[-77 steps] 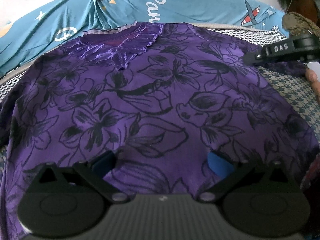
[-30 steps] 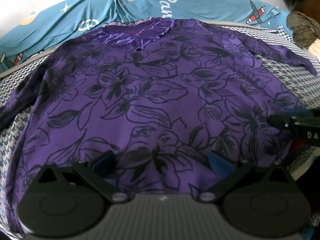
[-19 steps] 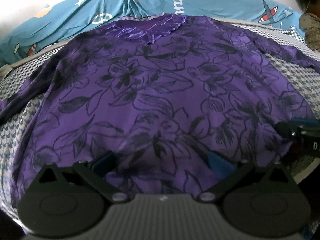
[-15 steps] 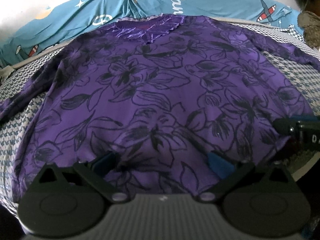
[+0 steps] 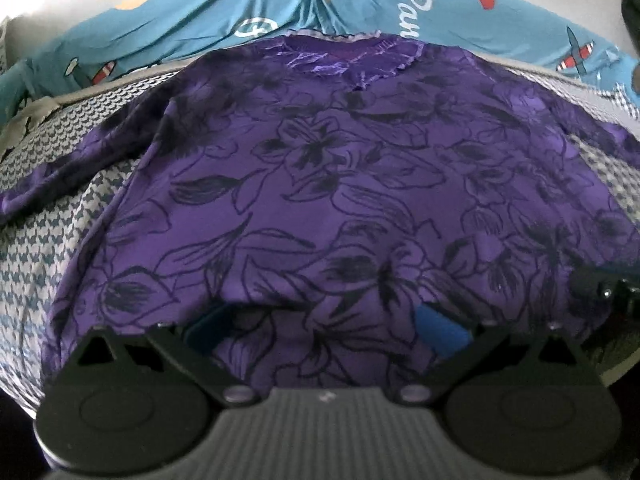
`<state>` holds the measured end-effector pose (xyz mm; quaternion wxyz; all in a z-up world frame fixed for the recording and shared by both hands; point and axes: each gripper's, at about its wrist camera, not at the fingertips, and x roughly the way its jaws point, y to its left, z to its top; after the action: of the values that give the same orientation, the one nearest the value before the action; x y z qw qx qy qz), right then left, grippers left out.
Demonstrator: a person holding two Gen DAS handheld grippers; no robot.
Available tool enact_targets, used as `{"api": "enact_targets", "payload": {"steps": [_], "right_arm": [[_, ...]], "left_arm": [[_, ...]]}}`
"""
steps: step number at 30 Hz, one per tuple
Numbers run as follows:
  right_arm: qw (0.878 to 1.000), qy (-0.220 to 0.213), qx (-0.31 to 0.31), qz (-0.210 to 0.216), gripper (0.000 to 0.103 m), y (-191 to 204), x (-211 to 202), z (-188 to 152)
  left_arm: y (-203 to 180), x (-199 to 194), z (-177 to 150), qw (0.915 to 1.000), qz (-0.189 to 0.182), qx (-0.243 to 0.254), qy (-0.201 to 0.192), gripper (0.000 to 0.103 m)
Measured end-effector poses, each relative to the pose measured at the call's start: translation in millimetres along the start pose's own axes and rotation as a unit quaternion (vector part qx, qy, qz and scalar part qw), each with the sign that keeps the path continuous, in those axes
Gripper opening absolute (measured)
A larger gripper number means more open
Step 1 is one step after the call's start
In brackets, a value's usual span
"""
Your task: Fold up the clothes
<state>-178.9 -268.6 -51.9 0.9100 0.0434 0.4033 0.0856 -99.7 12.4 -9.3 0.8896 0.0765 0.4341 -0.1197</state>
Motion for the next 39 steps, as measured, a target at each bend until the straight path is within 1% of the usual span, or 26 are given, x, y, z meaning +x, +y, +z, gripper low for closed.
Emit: {"api": "enact_targets", "payload": {"steps": [4, 7, 13, 16, 19, 21, 23, 25, 26, 27, 30, 31, 33, 35, 39], "right_arm": [[1.0, 0.019, -0.013, 0.003, 0.041, 2, -3, -6], [1.0, 0.026, -0.009, 0.005, 0.041, 1, -5, -10], [1.0, 0.029, 0.004, 0.007, 0.041, 0, -10, -13], [1.0, 0.022, 0.014, 0.012, 0.041, -1, -13, -14], [0.999, -0.002, 0.033, 0.022, 0.041, -4, -21, -12], [0.999, -0.018, 0.041, 0.011, 0.041, -4, -24, -9], [0.998, -0.026, 0.051, -0.007, 0.041, -4, -23, -5], [0.997, -0.029, 0.064, -0.024, 0.042, -4, -22, -1], [0.997, -0.026, 0.071, -0.03, 0.043, -5, -20, 0], [0.996, -0.018, 0.077, -0.038, 0.047, -6, -17, 1], [0.995, 0.014, 0.084, -0.059, 0.048, -9, -7, 0], [0.995, 0.015, 0.082, -0.058, 0.048, -8, -7, 0], [0.995, 0.017, 0.079, -0.056, 0.051, -8, -7, -1], [0.995, 0.021, 0.081, -0.053, 0.051, -8, -7, -1], [0.996, 0.02, 0.079, -0.047, 0.053, -11, -8, -2]], "left_arm": [[0, -2, -7, 0.9999, -0.003, 0.009, 0.007, 0.103], [0, -4, -11, 0.9999, -0.005, 0.012, 0.01, 0.103], [2, -9, -18, 0.9997, -0.01, 0.017, 0.014, 0.103], [3, -13, -20, 0.9997, -0.021, 0.01, 0.009, 0.103], [6, -17, -16, 0.9991, -0.039, -0.016, 0.0, 0.103], [6, -17, -10, 0.9979, -0.052, -0.039, -0.001, 0.103], [1, -13, -3, 0.9971, -0.054, -0.052, 0.007, 0.103], [-6, -9, 4, 0.9978, -0.041, -0.051, 0.007, 0.103], [-9, -7, 8, 0.9981, -0.034, -0.051, 0.006, 0.103], [-11, -5, 11, 0.9984, -0.03, -0.048, 0.008, 0.103], [-14, 4, 14, 0.9984, -0.016, -0.049, 0.023, 0.103], [-15, 7, 14, 0.9982, -0.01, -0.052, 0.028, 0.103], [-21, 6, 11, 0.9991, 0.0, -0.035, 0.024, 0.103], [-25, 5, 7, 0.9996, 0.008, -0.019, 0.021, 0.103], [-28, 3, 2, 0.9994, 0.012, -0.022, 0.024, 0.103]]}}
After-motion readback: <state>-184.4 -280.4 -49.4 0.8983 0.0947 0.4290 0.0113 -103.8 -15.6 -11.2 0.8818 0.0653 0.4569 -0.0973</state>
